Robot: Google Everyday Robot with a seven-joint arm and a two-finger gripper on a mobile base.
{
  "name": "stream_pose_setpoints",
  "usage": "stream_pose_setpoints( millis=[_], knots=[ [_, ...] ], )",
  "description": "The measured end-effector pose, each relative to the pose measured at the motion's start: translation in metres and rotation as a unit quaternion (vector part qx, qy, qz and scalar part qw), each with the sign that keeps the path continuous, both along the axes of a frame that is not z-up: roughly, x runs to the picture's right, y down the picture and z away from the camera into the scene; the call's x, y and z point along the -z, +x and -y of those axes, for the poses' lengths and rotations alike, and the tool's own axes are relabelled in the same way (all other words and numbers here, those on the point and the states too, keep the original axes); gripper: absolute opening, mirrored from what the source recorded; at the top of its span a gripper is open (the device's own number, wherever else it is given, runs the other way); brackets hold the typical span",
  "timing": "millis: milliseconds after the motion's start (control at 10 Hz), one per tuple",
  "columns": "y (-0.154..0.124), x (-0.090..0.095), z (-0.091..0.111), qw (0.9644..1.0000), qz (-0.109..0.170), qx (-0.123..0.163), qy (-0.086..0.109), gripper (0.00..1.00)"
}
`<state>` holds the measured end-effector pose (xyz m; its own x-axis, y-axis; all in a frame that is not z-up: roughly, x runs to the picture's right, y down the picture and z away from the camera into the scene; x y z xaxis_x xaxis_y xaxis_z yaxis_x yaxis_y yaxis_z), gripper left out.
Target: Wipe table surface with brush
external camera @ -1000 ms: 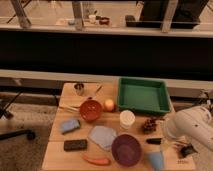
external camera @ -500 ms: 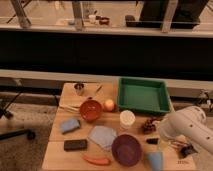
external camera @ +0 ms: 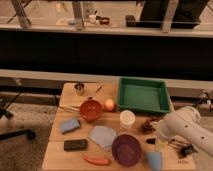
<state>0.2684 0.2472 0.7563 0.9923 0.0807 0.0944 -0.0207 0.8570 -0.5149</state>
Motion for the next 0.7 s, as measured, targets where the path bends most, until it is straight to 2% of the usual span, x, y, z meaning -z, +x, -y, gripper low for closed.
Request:
stream_pose_setpoints(
  millis=[300, 700],
  knots=[
    [0.007, -0.010, -0.006, 0.9999, -0.006, -0.004, -0.008, 0.80],
    [0.032, -0.015, -0.010, 0.9992, -0.020, -0.029, -0.018, 0.80]
  ],
)
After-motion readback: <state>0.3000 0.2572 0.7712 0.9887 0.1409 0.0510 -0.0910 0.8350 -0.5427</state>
